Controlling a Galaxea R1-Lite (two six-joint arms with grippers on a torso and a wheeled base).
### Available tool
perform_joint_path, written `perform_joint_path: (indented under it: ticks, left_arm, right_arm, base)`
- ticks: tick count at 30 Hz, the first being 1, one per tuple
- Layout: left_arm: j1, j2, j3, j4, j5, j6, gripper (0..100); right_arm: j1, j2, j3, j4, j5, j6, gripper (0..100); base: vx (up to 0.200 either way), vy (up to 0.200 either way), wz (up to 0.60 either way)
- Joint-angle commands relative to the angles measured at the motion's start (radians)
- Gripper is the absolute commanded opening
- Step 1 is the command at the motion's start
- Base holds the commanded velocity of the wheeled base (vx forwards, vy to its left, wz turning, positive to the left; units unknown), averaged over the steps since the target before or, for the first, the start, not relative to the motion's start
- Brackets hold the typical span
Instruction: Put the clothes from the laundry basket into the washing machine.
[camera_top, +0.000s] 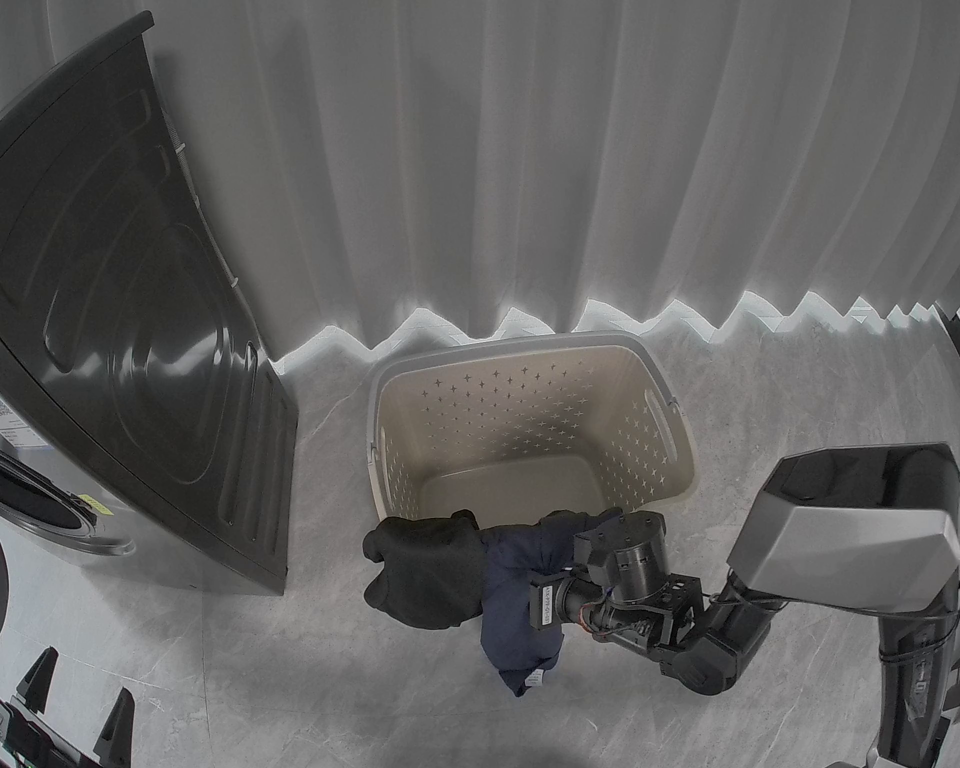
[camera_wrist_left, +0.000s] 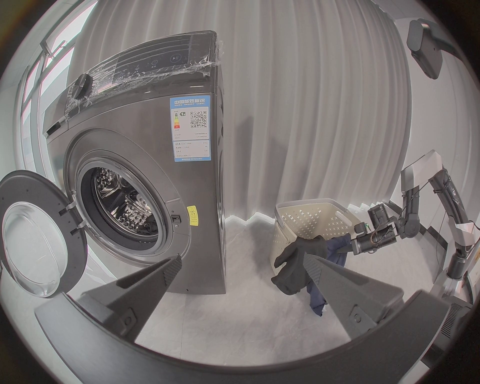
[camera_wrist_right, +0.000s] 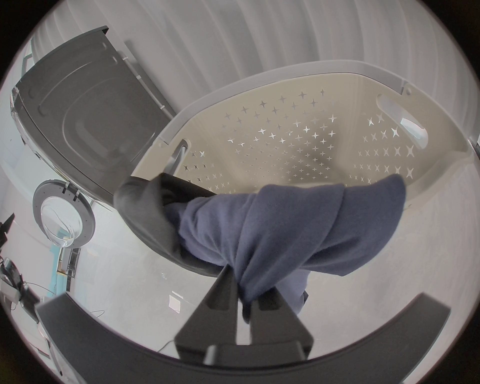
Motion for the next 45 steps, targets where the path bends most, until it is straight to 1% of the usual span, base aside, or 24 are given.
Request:
perform_joint_path:
  ticks: [1, 4, 5, 6, 7, 8, 10, 12, 15, 18, 19, 20, 22, 24, 26, 31, 41, 45]
  left_arm:
    - [0.000, -0.013, 0.016, 0.000, 0.000, 0.000, 100]
    - [0.000, -0.013, 0.016, 0.000, 0.000, 0.000, 100]
    - [0.000, -0.013, 0.016, 0.000, 0.000, 0.000, 100]
    - [0.000, -0.013, 0.016, 0.000, 0.000, 0.000, 100]
    - [0.000, -0.013, 0.016, 0.000, 0.000, 0.000, 100]
    - [0.000, -0.013, 0.016, 0.000, 0.000, 0.000, 100]
    - [0.000, -0.013, 0.016, 0.000, 0.000, 0.000, 100]
    - [0.000, -0.013, 0.016, 0.000, 0.000, 0.002, 100]
    - [0.000, -0.013, 0.016, 0.000, 0.000, 0.005, 100]
    - [0.000, -0.013, 0.016, 0.000, 0.000, 0.012, 100]
    - [0.000, -0.013, 0.016, 0.000, -0.001, 0.014, 100]
    - [0.000, -0.013, 0.016, 0.000, -0.001, 0.012, 100]
    - [0.000, -0.013, 0.015, 0.000, 0.000, 0.006, 100]
    - [0.000, -0.013, 0.015, 0.000, 0.000, 0.006, 100]
    - [0.000, -0.013, 0.015, 0.000, 0.000, 0.000, 100]
    - [0.000, -0.013, 0.015, 0.000, 0.006, -0.014, 100]
    - [0.000, -0.013, 0.015, 0.000, 0.008, -0.014, 100]
    - [0.000, -0.013, 0.015, 0.000, 0.008, -0.014, 100]
  right_arm:
    - [0.017, -0.165, 0.097, -0.001, 0.000, 0.005, 0]
    - [0.015, -0.291, 0.151, -0.001, -0.002, 0.005, 0]
    - [0.015, -0.291, 0.151, -0.001, -0.002, 0.005, 0]
    - [0.011, -0.378, 0.184, 0.002, 0.000, 0.004, 0]
    - [0.011, -0.384, 0.187, 0.002, -0.002, 0.004, 0]
    - [0.008, -0.469, 0.223, 0.007, 0.000, 0.004, 0]
    - [0.014, -0.533, 0.252, 0.012, -0.002, 0.002, 0]
    - [0.018, -0.602, 0.284, 0.001, -0.002, -0.010, 0]
    - [0.038, -0.708, 0.301, 0.004, -0.002, -0.028, 0]
    - [0.035, -0.782, 0.301, 0.013, -0.002, -0.042, 0]
    - [0.031, -0.802, 0.299, 0.021, 0.000, -0.055, 0]
    - [0.029, -0.808, 0.299, 0.021, 0.001, -0.061, 0]
    - [0.044, -0.852, 0.307, 0.019, 0.003, -0.088, 0]
    - [0.055, -0.891, 0.321, 0.022, 0.014, -0.094, 0]
    - [0.066, -0.911, 0.325, 0.027, 0.014, -0.096, 0]
    - [0.055, -0.917, 0.339, 0.041, 0.015, -0.104, 0]
    - [0.070, -0.918, 0.335, 0.025, 0.017, -0.114, 0]
    - [0.072, -0.917, 0.325, -0.004, 0.021, -0.116, 0]
  base:
    - [0.000, 0.000, 0.00]
    - [0.000, 0.000, 0.00]
    - [0.000, 0.000, 0.00]
    - [0.000, 0.000, 0.00]
    - [0.000, 0.000, 0.00]
    - [0.000, 0.000, 0.00]
    - [0.000, 0.000, 0.00]
    - [0.000, 0.000, 0.00]
    - [0.000, 0.000, 0.00]
    - [0.000, 0.000, 0.00]
    - [0.000, 0.000, 0.00]
    - [0.000, 0.000, 0.00]
    - [0.000, 0.000, 0.00]
    - [0.000, 0.000, 0.00]
    - [0.000, 0.000, 0.00]
    - [-0.200, 0.000, 0.00]
    - [-0.200, 0.000, 0.00]
    - [0.000, 0.000, 0.00]
